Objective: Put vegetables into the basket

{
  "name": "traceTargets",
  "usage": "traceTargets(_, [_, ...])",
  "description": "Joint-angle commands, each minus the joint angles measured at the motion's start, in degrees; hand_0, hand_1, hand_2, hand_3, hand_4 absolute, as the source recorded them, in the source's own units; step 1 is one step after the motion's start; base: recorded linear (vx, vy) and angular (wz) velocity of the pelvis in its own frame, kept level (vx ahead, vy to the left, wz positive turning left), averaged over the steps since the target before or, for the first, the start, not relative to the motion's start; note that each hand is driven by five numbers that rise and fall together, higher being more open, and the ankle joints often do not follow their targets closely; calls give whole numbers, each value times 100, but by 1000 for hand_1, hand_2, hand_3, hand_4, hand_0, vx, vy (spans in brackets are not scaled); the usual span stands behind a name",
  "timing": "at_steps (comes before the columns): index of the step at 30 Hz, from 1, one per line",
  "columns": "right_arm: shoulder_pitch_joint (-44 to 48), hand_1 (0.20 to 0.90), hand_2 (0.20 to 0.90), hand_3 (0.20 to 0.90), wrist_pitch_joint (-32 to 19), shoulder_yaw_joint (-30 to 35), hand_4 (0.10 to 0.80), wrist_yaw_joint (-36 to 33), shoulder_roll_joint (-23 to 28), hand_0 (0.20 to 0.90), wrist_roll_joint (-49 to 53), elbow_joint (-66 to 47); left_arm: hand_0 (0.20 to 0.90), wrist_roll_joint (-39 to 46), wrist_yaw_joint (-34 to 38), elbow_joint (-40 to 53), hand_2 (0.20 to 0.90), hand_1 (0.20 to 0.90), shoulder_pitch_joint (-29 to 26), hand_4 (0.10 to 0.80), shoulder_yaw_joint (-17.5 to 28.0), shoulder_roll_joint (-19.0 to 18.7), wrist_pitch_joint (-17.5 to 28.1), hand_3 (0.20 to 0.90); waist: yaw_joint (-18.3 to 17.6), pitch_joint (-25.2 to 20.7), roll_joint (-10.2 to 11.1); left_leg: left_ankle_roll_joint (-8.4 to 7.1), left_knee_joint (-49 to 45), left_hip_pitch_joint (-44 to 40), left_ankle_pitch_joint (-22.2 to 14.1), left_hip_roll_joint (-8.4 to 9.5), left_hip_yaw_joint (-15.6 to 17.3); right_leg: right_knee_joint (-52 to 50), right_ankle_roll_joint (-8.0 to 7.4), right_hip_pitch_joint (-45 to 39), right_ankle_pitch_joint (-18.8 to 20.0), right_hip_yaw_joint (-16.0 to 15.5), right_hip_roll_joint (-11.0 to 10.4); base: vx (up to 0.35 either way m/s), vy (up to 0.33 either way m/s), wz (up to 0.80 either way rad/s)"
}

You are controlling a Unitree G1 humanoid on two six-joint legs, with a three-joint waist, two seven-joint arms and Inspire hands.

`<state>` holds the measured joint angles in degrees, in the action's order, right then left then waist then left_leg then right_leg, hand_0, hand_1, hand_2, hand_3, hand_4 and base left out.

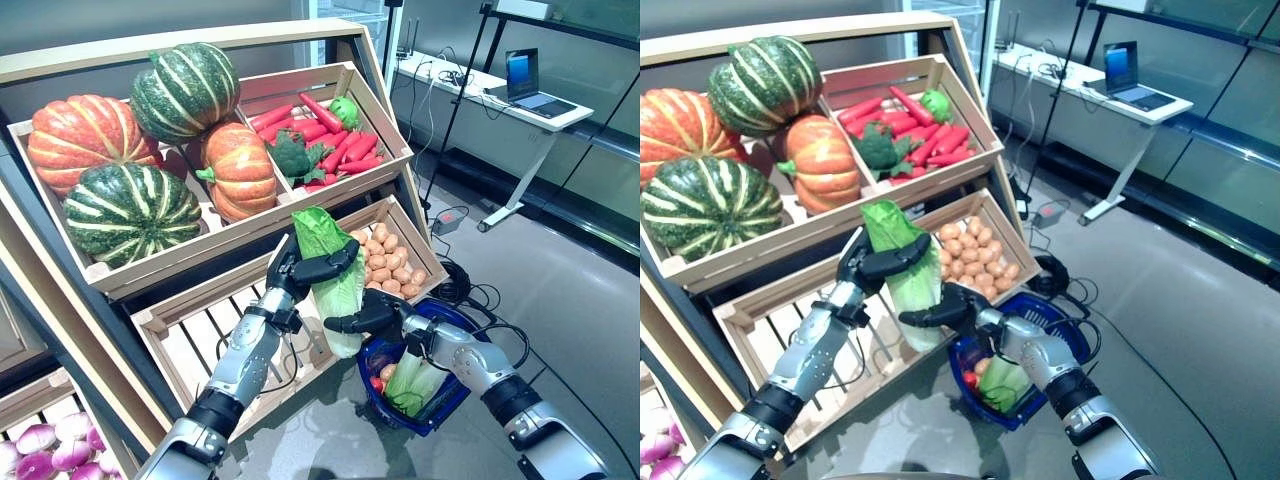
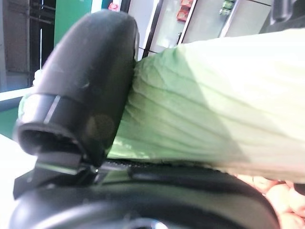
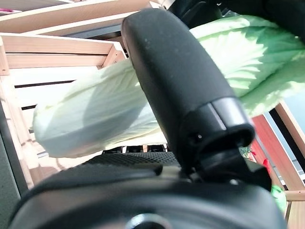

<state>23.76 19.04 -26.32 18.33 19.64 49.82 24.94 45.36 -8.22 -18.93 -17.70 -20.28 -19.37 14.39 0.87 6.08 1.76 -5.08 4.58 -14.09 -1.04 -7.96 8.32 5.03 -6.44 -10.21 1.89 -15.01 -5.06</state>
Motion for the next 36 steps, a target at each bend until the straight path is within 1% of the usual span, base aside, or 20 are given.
traceTargets(1, [577,300,300,300,-319,135,400,205,-845,300,1133,84,300,590,-630,1102,300,300,-665,400,-704,641,373,300,98,-352,76,7,42,276,110,20,19,-57,46,-189,-6,-99,-329,12,-8,6])
traceTargets(4, [587,300,300,300,-375,162,400,277,-865,300,1189,142,300,580,-666,1135,300,300,-679,400,-720,631,314,300,117,-352,75,5,42,273,107,21,6,-55,46,-195,-5,-114,-335,9,-11,6])
traceTargets(9, [601,300,300,300,-408,208,400,201,-847,300,1248,219,300,572,-620,1129,300,300,-694,400,-743,592,227,300,112,-375,55,4,42,287,102,26,-11,-44,40,-191,2,-118,-351,-2,2,1])
traceTargets(19, [355,300,300,300,-562,506,400,120,-592,300,1306,356,300,498,-599,1123,300,300,-535,400,-603,460,0,300,59,-359,33,9,42,285,105,18,38,-37,25,-167,33,-91,-361,0,1,0])
traceTargets(20, [303,300,300,300,-576,616,400,57,-530,300,1322,403,349,416,-666,1116,349,349,-473,433,-549,423,-107,349,55,-358,32,11,42,288,99,13,46,-23,23,-163,41,-83,-357,0,0,0])
traceTargets(21, [290,300,300,300,-583,636,400,57,-513,300,1324,414,349,402,-660,1121,349,349,-461,433,-542,411,-121,349,54,-358,32,11,42,288,99,12,49,-22,24,-161,42,-80,-356,0,0,0])
traceTargets(22, [265,300,300,300,-589,677,400,61,-470,300,1312,438,900,375,-595,1135,900,900,-439,800,-526,378,-198,900,50,-358,31,12,42,289,101,9,55,-19,27,-157,44,-72,-351,0,0,0])
traceTargets(24, [116,300,300,300,-697,801,400,62,-330,300,1046,519,900,274,-502,1108,900,900,-356,800,-449,283,-367,900,28,-346,26,15,42,292,107,1,91,-5,19,-136,64,-50,-342,0,0,0])
traceTargets(28, [-233,300,300,300,-659,1086,400,95,-109,300,1171,612,900,149,-513,1075,900,900,-132,800,-254,142,-382,900,-4,-314,24,17,42,293,116,-21,142,-3,11,-106,83,-17,-330,-11,-11,-4])
traceTargets(32, [-524,300,300,300,-787,1511,400,88,117,300,1101,941,900,80,-506,945,900,900,6,800,18,-26,-443,900,-35,-275,21,19,42,299,127,-47,198,-3,18,-61,102,33,-307,-27,-22,-5])
traceTargets(36, [-851,300,300,300,-898,1788,400,102,234,300,1101,1081,900,-8,-492,895,900,900,138,800,156,-81,-494,900,-78,-226,18,19,42,320,142,-63,234,-3,14,-13,124,82,-298,-37,-20,-9])
